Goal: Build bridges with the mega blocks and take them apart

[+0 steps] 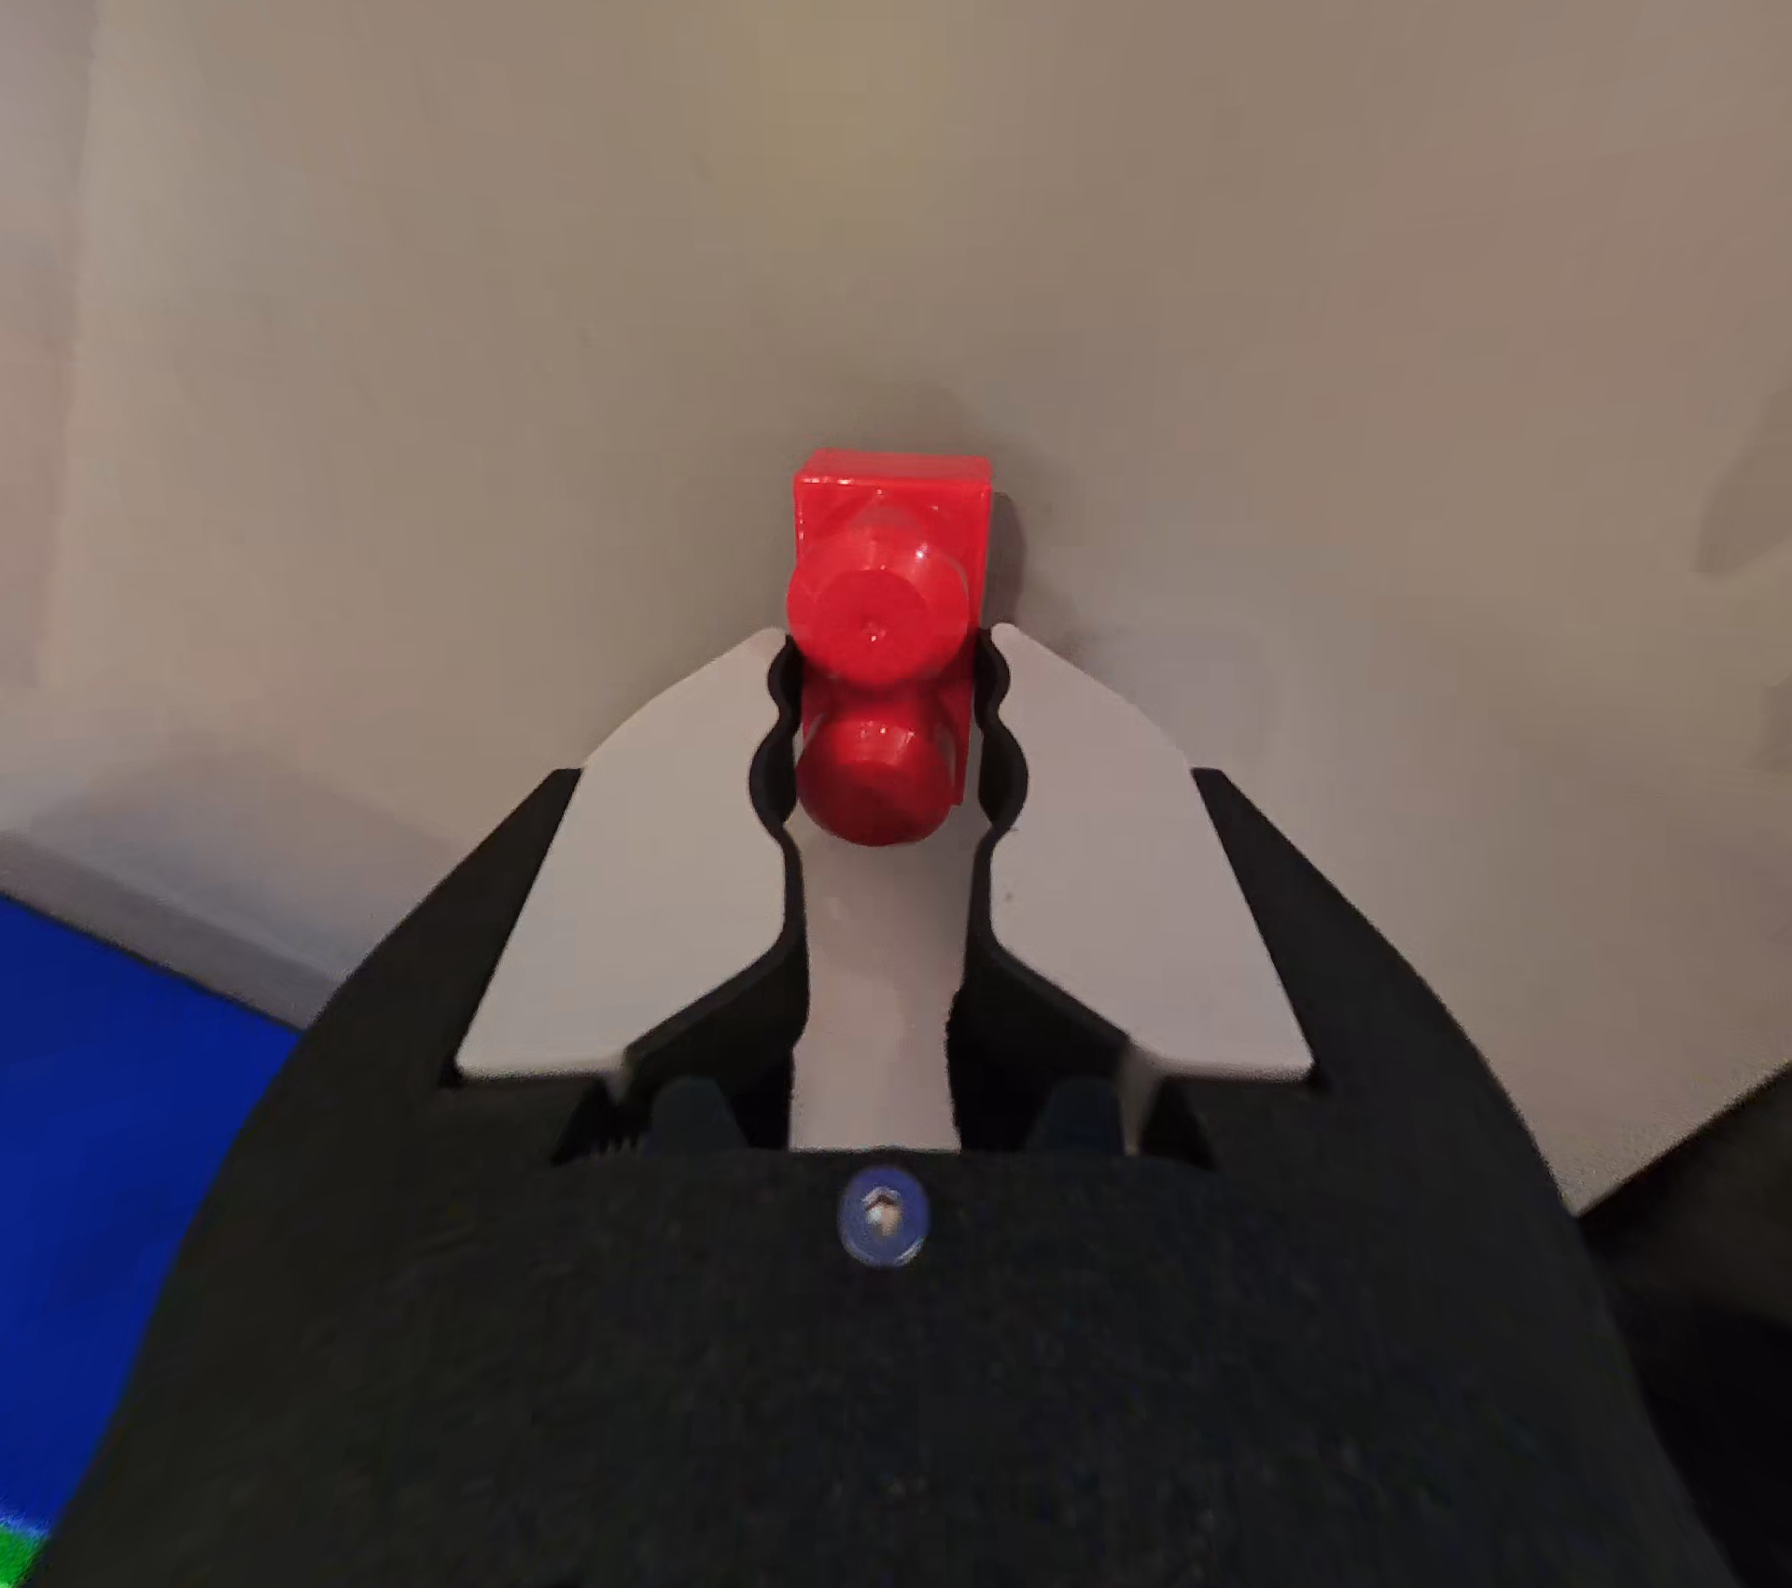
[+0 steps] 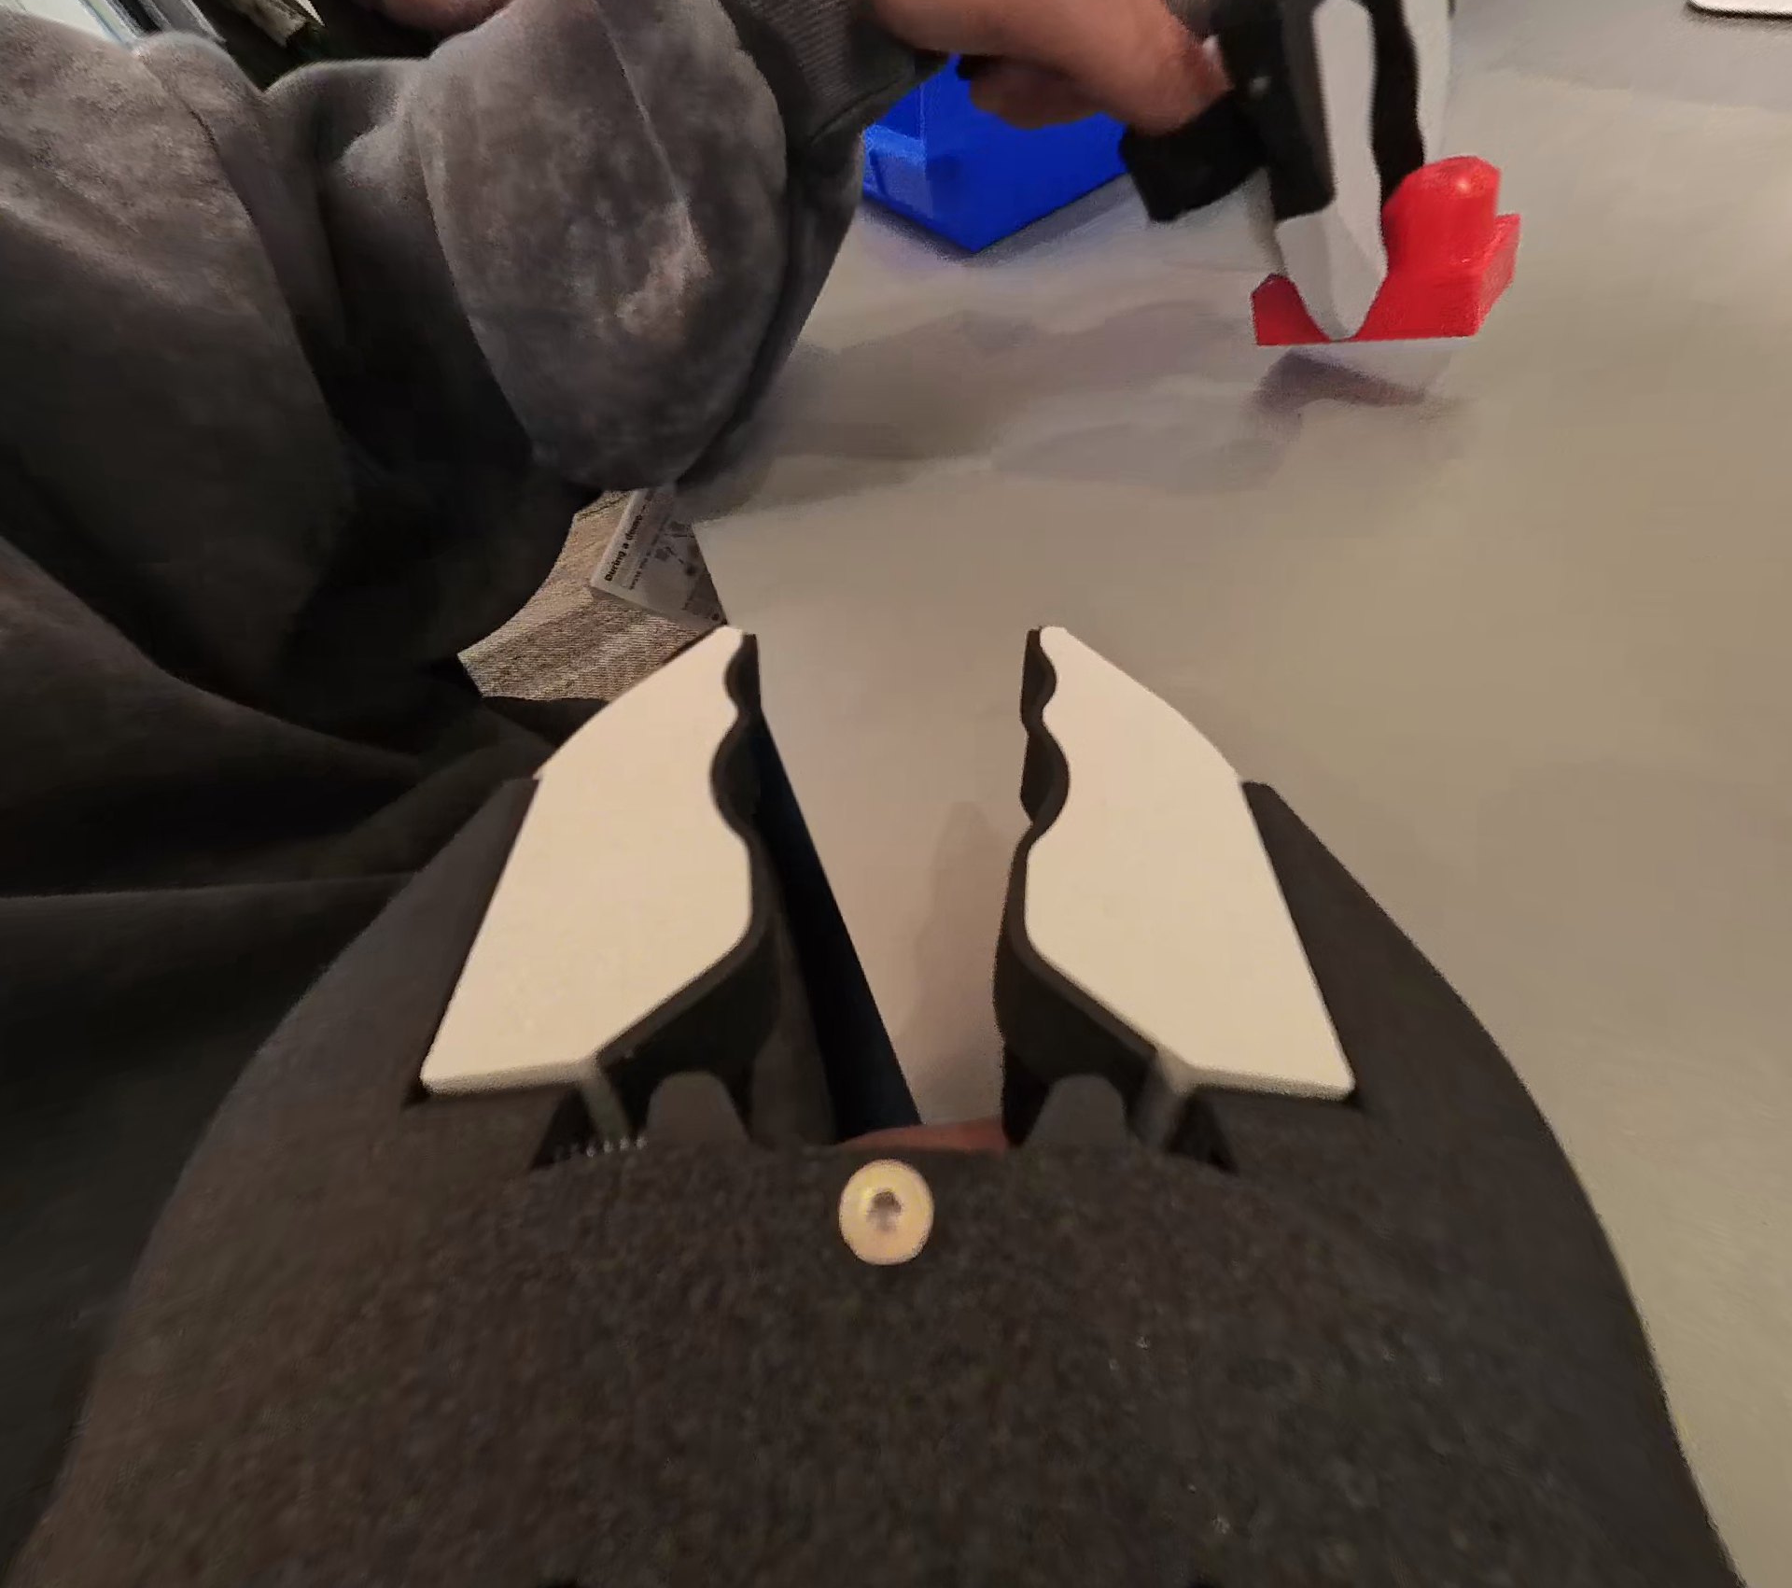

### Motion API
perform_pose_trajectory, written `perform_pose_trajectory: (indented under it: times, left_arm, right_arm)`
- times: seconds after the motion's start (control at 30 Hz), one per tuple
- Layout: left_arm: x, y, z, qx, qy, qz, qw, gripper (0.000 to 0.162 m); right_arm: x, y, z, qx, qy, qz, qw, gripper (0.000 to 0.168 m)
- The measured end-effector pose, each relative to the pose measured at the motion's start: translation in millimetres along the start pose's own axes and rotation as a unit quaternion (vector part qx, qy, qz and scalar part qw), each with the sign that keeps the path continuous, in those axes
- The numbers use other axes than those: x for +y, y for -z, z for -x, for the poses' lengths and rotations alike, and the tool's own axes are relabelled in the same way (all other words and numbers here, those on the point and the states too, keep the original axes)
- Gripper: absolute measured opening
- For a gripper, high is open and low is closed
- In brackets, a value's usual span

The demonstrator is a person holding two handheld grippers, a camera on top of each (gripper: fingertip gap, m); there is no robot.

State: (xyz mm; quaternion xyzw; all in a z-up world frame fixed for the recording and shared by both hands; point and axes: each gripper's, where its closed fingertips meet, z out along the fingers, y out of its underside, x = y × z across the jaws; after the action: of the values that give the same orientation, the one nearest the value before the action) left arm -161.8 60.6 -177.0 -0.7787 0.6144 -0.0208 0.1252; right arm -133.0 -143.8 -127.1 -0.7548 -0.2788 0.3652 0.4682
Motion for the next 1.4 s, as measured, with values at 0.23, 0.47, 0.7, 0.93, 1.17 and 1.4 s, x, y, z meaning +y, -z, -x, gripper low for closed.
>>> perform_pose_trajectory:
  times: [0.23,0.47,0.7,0.93,1.17,1.4]
  left_arm:
    - [-9.4,-16.5,4.9,-0.005,0.020,0.029,0.999,0.033]
    - [-6.1,-5.6,8.2,-0.033,0.033,-0.002,0.999,0.055]
    - [34.5,70.4,-46.6,0.044,0.150,-0.277,0.948,0.057]
    - [77.7,86.0,-113.4,0.091,0.211,-0.440,0.868,0.052]
    - [87.9,84.5,-106.4,0.074,0.207,-0.443,0.869,0.053]
    - [97.5,89.0,-102.6,0.070,0.204,-0.444,0.870,0.052]
  right_arm:
    - [5.3,1.8,-2.8,0.000,-0.002,0.010,1.000,0.051]
    - [2.6,2.6,-20.4,0.043,-0.009,0.003,0.999,0.054]
    - [-3.1,21.8,-72.9,0.216,-0.039,-0.016,0.976,0.065]
    - [-18.3,-23.1,-98.7,0.284,-0.049,0.027,0.957,0.079]
    - [-53.4,-114.2,-146.6,0.298,-0.038,0.098,0.949,0.082]
    - [-39.6,-150.9,-178.6,0.294,-0.034,0.185,0.937,0.075]
